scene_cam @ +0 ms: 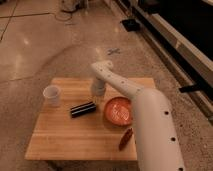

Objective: Push the eraser across the table

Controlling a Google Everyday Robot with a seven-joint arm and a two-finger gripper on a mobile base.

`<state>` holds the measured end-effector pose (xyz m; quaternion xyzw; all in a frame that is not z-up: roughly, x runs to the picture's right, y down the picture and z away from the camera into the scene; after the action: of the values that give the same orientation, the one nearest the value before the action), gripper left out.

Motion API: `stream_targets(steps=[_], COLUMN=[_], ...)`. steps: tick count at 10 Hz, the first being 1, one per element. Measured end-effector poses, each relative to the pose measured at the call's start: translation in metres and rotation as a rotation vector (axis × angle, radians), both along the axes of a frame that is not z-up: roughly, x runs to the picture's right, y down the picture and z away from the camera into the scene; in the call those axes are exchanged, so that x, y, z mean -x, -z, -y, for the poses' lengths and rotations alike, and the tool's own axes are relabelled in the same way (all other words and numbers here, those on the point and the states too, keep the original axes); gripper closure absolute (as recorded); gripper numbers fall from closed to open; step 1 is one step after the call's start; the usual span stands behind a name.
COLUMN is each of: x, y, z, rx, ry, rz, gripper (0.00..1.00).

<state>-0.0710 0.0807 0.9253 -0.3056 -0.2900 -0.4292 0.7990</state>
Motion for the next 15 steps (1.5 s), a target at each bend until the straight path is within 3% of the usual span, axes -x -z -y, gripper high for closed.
stream_targets(steps=[15], x=[0.071], y=[0.027], z=[-0.039], rx=[0.058], ry=[0.042], rz=[0.189], gripper=[1.00])
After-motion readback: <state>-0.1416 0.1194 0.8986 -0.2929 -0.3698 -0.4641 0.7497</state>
